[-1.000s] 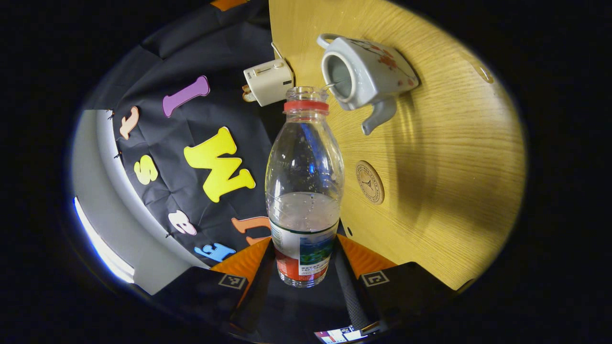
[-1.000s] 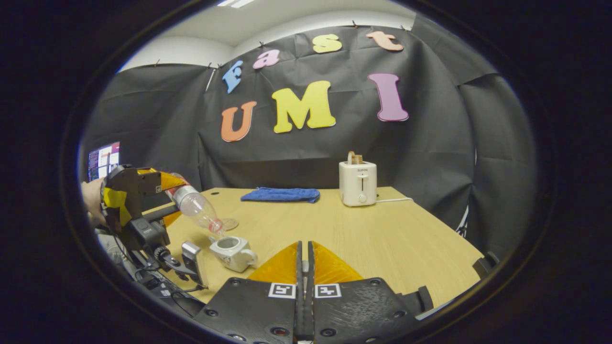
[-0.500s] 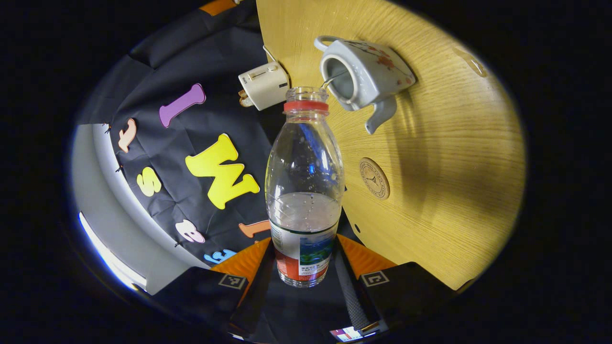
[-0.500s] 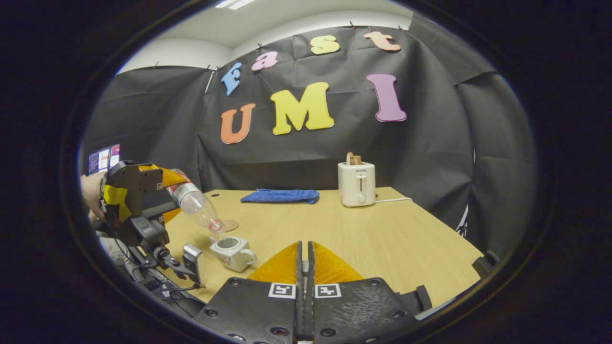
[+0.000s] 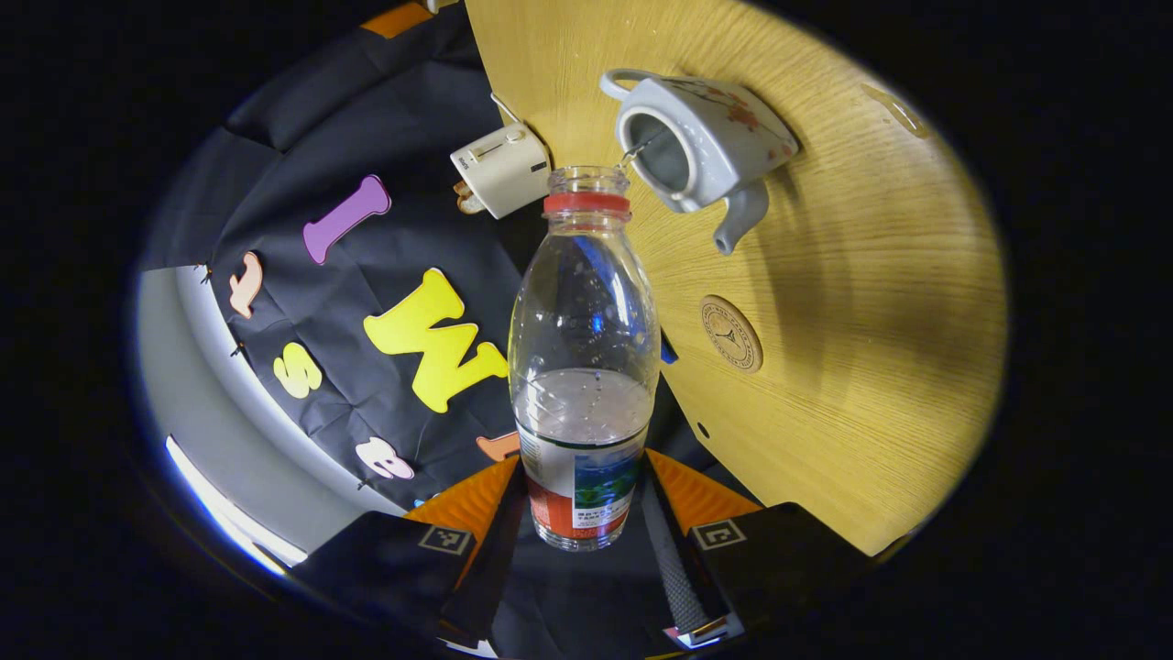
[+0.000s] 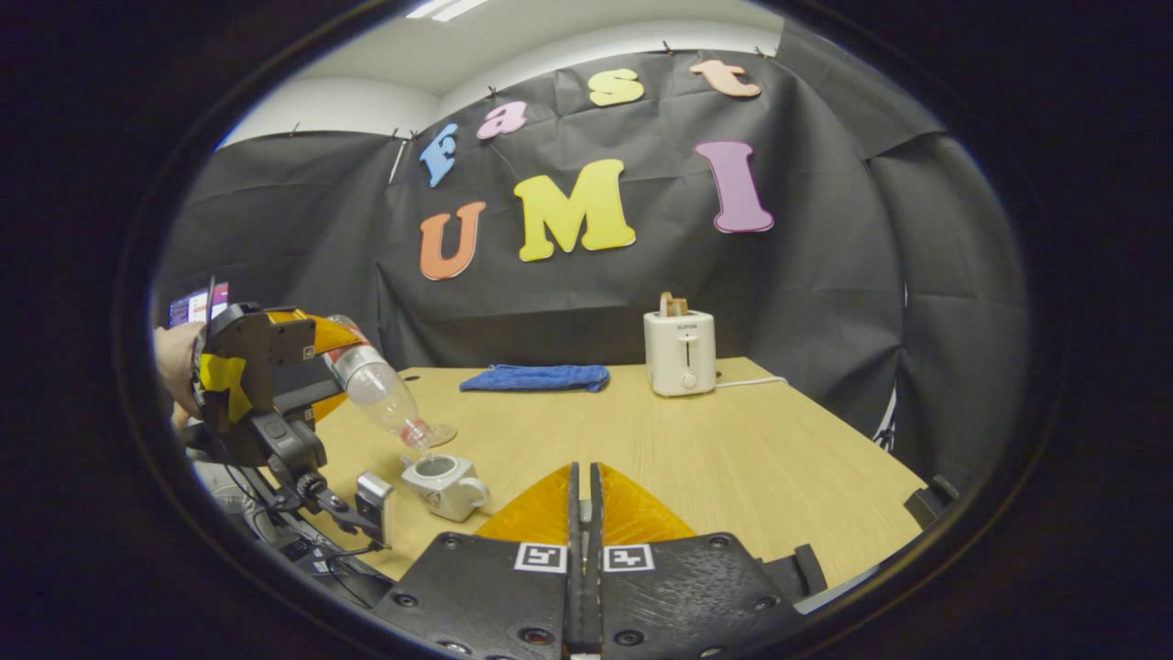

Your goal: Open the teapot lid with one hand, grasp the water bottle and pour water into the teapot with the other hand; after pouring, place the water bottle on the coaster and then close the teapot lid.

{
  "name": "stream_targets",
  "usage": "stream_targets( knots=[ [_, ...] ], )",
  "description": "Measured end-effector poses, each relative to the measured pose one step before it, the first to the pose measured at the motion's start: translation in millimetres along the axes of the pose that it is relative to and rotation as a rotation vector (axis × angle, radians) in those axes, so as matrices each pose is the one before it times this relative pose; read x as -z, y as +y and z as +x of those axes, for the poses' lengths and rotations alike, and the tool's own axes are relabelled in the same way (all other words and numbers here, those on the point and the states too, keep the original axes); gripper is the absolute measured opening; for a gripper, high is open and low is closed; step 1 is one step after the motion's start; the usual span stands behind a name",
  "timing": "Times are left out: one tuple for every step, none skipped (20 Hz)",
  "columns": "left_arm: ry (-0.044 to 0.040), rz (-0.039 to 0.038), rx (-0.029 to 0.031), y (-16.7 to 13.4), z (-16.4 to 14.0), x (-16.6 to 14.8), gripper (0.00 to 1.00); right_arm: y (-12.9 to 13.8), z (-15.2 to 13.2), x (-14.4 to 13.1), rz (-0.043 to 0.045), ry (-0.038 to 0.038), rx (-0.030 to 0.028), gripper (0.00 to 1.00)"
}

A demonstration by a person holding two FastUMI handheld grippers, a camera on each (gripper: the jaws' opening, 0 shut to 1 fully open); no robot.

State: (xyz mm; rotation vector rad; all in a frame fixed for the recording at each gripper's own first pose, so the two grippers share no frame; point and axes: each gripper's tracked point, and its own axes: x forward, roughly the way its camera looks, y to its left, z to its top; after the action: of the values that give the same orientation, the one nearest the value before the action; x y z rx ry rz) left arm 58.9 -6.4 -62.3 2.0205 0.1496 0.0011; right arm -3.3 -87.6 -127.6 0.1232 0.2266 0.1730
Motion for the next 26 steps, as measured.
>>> stream_targets(
  knots=[
    [0.00077, 0.0005, -0.00058, -1.19, -1.21, -0.38, 0.72, -0.88, 0.29, 1.09, 0.00149, 0.00091, -0.00186, 0.0],
    [-0.00333, 0.00331, -0.0006, -0.21, -1.14, -0.99, 0.72, -0.14, 0.05, 0.04, 0.0011, 0.00112, 0.00096, 0.0],
    [0.00363, 0.00549, -0.0001, 0.07, 0.41, 0.32, 0.71, -0.22, -0.08, 1.16, 0.00143, 0.00159, 0.00068, 0.0],
    [0.00337, 0.00715, 0.00034, 2.13, 0.35, 0.88, 0.71, -1.09, -0.59, 0.4, 0.00291, -0.00043, 0.00239, 0.0],
    [0.0043, 0.0051, 0.00343, 0.55, -0.27, 0.27, 0.72, -1.68, -1.13, 0.31, 0.00089, -0.00094, 0.00167, 0.0],
    [0.00163, 0.00236, 0.00208, 1.78, 1.91, 1.24, 0.72, -0.64, -0.04, -1.29, 0.00069, -0.00132, 0.0022, 0.0],
    [0.001, 0.00034, 0.0016, 0.04, 0.18, -0.84, 0.72, -0.58, -0.3, 0.91, 0.00023, -0.00027, 0.00093, 0.0],
    [-0.00073, -0.0007, 0.00238, -0.66, -0.08, 0.5, 0.72, -0.55, 0.09, -0.2, 0.00094, -0.00039, 0.00087, 0.0],
    [-0.00148, -0.00161, -0.0024, 0.25, -0.32, -0.35, 0.72, -0.24, -0.22, 0.21, 0.00148, -0.00012, -0.00029, 0.0],
    [-0.001, -0.00391, 0.0005, -1.25, 0.34, 0.2, 0.72, 0.09, 0.23, 0.16, 0.00095, 0.00117, -0.00111, 0.0],
    [-0.00052, -0.0061, 0.0031, -1.95, -0.27, -0.07, 0.72, -0.11, -0.45, 0.48, 0.00016, 0.00056, 0.00017, 0.0],
    [0.0, -0.00782, 0.00438, -0.71, -1.24, -0.14, 0.72, -0.07, -0.4, -0.49, 0.00079, -0.00042, -0.00136, 0.0],
    [-0.01066, -0.01322, -0.00505, 0.15, 0.61, -1.44, 0.72, 0.18, -0.22, -0.08, 0.00051, -0.00157, 0.00056, 0.0],
    [-0.01054, -0.02324, 0.00984, -5.47, 0.8, -0.32, 0.72, -0.53, 0.07, -1.2, 0.00199, -0.00219, 0.0007, 0.0],
    [0.00025, -0.02593, 0.01321, -4.32, 0.69, 0.5, 0.71, -0.21, -0.17, -0.31, 0.00247, 0.00075, 0.00157, 0.0],
    [-0.0066, -0.03453, 0.01528, -3.36, 1.71, 1.37, 0.72, 0.54, -0.19, -0.39, 0.00169, 0.00048, -0.00102, 0.0],
    [-0.00353, -0.03414, 0.01446, -5.1, 0.94, 0.87, 0.72, 0.7, -0.03, -0.29, 0.00077, -0.00046, 0.00033, 0.0],
    [-0.00136, -0.03277, 0.01024, -4.86, -0.51, -0.91, 0.71, 0.43, -0.07, -0.82, 0.00051, -0.00061, -0.00023, 0.0],
    [-0.02049, -0.04094, 0.0207, -6.07, 0.47, -1.66, 0.71, 1.75, -0.49, 0.01, 0.00057, 0.0004, -0.00254, 0.0],
    [0.00939, -0.06729, 0.02292, -8.89, 2.87, 3.3, 0.72, 1.49, 0.31, -1.47, 0.00198, -0.00121, -0.00252, 0.0],
    [-0.00707, -0.0809, 0.04085, -11.43, 1.4, 2.64, 0.71, 2.46, 1.16, -0.34, 0.00338, 0.00098, -0.00584, 0.0],
    [0.00043, -0.09427, 0.03965, -9.2, -0.88, 3.52, 0.72, 1.62, 0.23, -0.93, 0.00093, 0.0011, -0.00392, 0.0],
    [-0.00767, -0.0993, 0.03023, -4.88, -1.79, 3.28, 0.72, 1.31, 0.37, -0.99, -0.00355, 0.0006, -0.00131, 0.0],
    [-0.01031, -0.10562, 0.02779, -1.6, -2.64, -1.29, 0.72, 0.92, 0.29, -1.62, -0.00518, -0.00079, -0.00021, 0.0],
    [-0.01057, -0.11069, 0.01685, -1.89, -0.39, 1.73, 0.72, 0.39, -0.34, -1.76, -0.00203, -0.0033, 0.00182, 0.0],
    [-0.02218, -0.11134, 0.00915, -1.28, -1.22, -2.82, 0.72, 2.2, 0.91, -2.52, 0.00006, -0.00249, -0.00309, 0.0]
  ],
)
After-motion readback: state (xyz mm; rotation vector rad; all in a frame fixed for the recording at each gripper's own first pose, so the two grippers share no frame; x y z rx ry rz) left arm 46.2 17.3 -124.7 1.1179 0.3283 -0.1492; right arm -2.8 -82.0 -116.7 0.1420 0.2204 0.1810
